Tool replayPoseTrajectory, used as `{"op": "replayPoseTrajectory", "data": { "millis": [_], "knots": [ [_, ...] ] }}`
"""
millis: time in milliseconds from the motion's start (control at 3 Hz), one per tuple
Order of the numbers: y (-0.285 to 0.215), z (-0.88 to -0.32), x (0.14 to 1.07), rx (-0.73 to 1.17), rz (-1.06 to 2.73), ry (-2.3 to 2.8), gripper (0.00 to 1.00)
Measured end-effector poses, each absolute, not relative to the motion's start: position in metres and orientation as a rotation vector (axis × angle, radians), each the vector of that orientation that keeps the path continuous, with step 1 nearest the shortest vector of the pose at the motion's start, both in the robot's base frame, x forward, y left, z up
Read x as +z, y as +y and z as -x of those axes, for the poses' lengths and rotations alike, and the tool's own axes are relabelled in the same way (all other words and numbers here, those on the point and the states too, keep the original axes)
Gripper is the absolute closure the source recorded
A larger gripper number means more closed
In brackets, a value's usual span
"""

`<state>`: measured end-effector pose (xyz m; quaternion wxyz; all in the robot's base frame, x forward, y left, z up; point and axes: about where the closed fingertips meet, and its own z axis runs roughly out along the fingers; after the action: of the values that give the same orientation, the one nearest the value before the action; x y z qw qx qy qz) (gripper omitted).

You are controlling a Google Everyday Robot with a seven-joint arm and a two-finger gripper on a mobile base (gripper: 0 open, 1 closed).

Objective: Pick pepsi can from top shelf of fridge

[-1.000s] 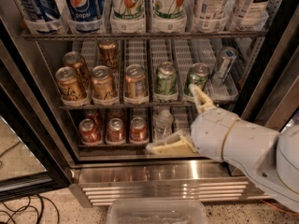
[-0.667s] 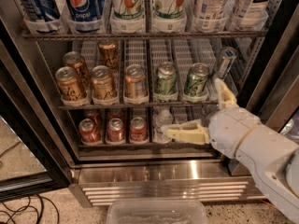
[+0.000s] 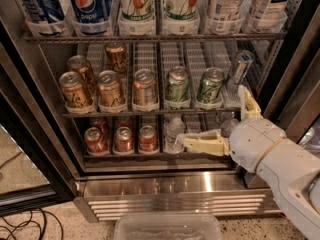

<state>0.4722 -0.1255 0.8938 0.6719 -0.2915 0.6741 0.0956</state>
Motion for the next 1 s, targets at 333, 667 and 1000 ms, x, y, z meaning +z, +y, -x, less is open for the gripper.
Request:
{"op": "replayPoseTrajectory", "data": {
  "millis": [333, 667, 1000],
  "knots": [
    [-0.116, -0.468, 0.903, 0.217, 0.615, 1.503, 0.00],
    [-0.099, -0.459, 0.922, 0.192, 0.553, 1.491, 0.00],
    [-0.069, -0.451, 0.947, 0.163, 0.548, 1.484, 0.00]
  ]
}}
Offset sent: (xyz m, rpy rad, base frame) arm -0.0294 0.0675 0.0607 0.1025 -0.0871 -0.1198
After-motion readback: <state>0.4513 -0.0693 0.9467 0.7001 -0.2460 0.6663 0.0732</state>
